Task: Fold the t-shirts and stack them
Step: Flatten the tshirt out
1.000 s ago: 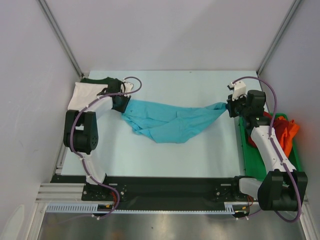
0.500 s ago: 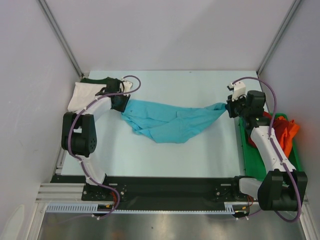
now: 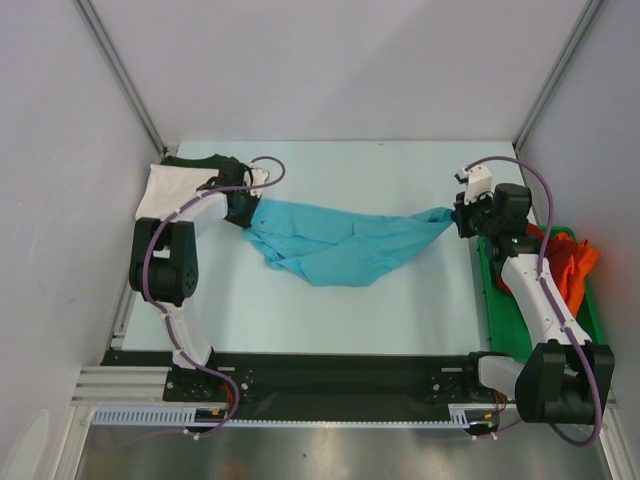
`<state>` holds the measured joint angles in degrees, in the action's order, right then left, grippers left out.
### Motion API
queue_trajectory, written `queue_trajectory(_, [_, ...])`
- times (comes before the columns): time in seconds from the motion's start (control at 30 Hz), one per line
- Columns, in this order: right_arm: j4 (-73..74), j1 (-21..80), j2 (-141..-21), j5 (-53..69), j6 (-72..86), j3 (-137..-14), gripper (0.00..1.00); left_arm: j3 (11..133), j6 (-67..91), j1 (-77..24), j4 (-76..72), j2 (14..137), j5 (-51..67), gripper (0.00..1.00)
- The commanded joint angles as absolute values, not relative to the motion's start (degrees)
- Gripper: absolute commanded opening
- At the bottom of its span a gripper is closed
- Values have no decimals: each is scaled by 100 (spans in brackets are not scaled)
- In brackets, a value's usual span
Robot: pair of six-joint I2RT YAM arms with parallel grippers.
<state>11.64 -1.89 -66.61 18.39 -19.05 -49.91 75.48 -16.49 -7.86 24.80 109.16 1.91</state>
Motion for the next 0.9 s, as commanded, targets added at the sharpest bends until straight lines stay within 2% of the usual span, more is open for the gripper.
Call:
queue_trajectory(0.0, [923, -237, -6460, 1837, -1863, -4957, 0, 7787, -1644, -817, 2443, 10846, 255, 20])
queue_trajectory(0.1, [905, -237, -6460, 1846, -1863, -4940, 0, 7770, -1635, -826, 2417, 10802, 229, 7])
queue_trajectory(0.2, [879, -246, -6460, 1863, -1855, -4922, 0, 7778, -1626, -835, 2382, 10732, 167, 0])
queue_trajectory(0.43, [870, -237, -6486, 1872, -1863, -5001, 0, 7455, -1670, -896, 2189, 10372, 70, 0])
queue_trajectory(0.87, [949, -255, -6688, 1688, -2232, -5036, 0, 5916, -2065, -896, 1538, 8500, -606, 0])
